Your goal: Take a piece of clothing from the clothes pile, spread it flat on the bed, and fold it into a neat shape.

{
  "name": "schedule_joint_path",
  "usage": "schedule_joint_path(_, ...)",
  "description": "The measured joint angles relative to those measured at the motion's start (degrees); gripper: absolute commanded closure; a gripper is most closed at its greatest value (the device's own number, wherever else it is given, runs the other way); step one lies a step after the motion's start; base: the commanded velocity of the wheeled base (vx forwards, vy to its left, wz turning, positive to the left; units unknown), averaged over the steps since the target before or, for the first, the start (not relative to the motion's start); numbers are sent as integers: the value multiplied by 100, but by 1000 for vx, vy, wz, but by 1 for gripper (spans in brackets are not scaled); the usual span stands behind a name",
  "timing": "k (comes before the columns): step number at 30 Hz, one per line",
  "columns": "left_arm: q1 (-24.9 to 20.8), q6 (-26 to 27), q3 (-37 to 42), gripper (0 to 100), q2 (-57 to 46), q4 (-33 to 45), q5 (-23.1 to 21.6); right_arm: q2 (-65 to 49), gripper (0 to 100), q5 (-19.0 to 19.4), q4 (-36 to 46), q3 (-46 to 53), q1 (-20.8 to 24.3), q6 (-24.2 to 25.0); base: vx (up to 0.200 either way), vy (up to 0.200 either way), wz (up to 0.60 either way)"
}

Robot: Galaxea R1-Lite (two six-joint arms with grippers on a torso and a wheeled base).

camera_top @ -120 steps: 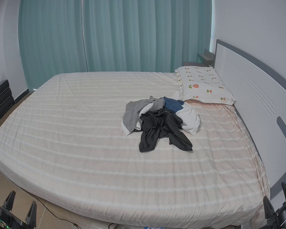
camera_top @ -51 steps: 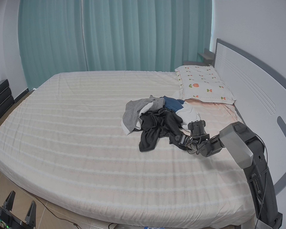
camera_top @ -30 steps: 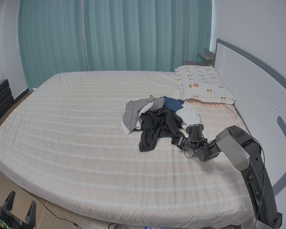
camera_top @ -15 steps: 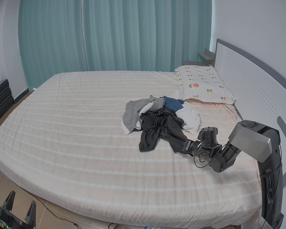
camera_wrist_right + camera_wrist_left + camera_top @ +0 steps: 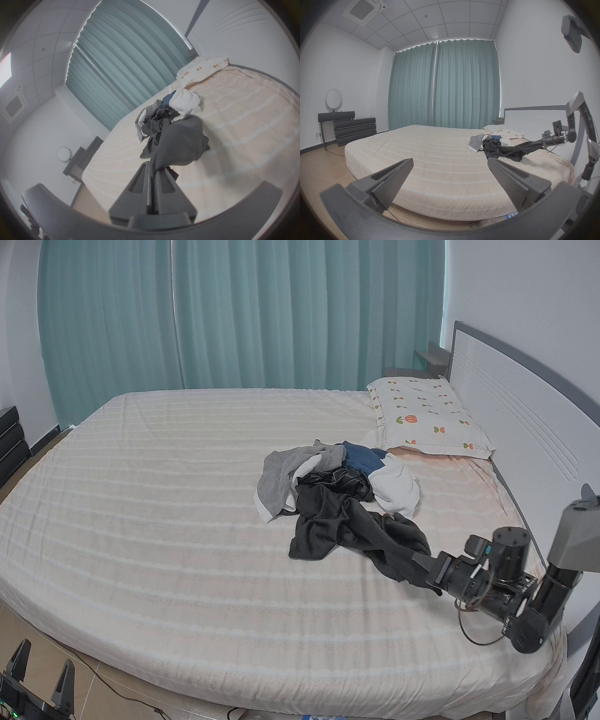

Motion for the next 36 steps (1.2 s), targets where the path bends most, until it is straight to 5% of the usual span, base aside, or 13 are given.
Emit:
schedule_joint_path(6, -2, -79, -89, 0, 23, -162, 20, -822, 100, 176, -485, 1384, 96, 519, 0, 0, 0)
schedule_joint_path(14, -90, -238, -1152, 0, 962, -401, -251, -1302, 100, 345, -651, 1816, 279, 703, 0, 0, 0)
schedule_joint_path(26, -912, 4, -1640, 0, 4056, -1419, -867, -1746, 100, 460, -714, 1860, 524, 785, 0, 0, 0)
schedule_joint_path(36, -1863, -345, -1775, 0, 6880, -3439, -507, -1886, 100, 477, -714, 1863, 753, 798, 0, 0, 0)
